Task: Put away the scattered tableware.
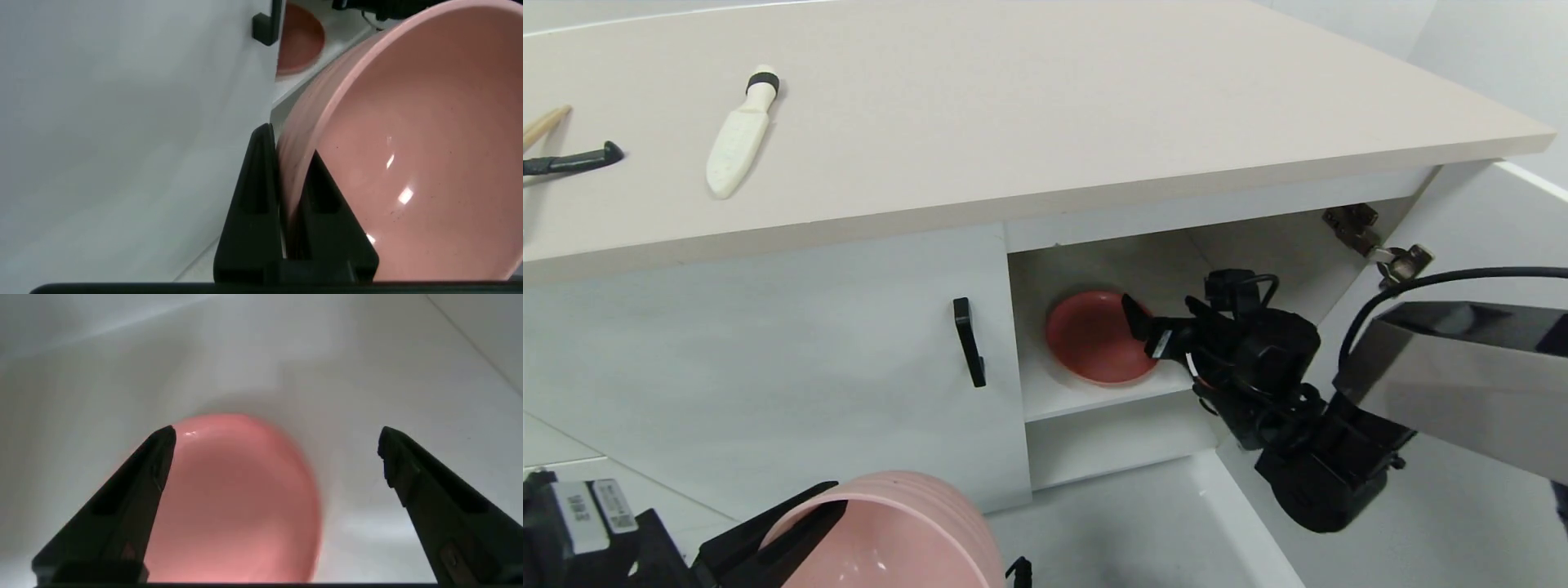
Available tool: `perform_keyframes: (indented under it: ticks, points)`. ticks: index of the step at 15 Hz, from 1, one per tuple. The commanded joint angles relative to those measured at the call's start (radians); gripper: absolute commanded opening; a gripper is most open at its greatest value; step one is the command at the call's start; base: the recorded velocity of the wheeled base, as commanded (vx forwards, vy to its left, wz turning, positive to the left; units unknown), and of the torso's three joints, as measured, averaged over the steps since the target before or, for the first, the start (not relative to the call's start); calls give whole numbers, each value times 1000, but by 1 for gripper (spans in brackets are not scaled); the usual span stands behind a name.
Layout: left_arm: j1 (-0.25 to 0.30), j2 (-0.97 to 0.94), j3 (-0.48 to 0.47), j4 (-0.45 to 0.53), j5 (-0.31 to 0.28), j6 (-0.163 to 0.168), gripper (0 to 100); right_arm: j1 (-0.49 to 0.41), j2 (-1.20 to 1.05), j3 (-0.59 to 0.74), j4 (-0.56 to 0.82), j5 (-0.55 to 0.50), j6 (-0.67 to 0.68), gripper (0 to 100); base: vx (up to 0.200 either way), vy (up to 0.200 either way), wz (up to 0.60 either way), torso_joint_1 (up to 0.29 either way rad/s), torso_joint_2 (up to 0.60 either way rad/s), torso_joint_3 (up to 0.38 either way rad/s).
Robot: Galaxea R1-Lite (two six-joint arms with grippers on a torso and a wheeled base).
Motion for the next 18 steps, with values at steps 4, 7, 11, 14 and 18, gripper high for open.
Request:
perform_keyframes:
  ticks: [4, 7, 11, 14, 18]
  points:
    - [-10, 69, -8, -12, -24, 114, 0, 236, -422, 589, -1, -9, -22, 100, 0, 0, 0, 0, 0, 0]
    - [-37, 130, -23, -12, -25, 116, 0, 238, -527, 736, -1, -9, -47, 100, 0, 0, 0, 0, 0, 0]
    - [-80, 351, -127, -110, -24, 217, 0, 221, -545, 736, -1, -30, -47, 100, 0, 0, 0, 0, 0, 0]
    - [-102, 541, -196, -279, -19, 332, 0, 209, -557, 736, -1, -34, -47, 100, 0, 0, 0, 0, 0, 0]
    - [-116, 842, -339, -538, -18, 439, 0, 141, -556, 736, -1, -32, -56, 100, 0, 0, 0, 0, 0, 0]
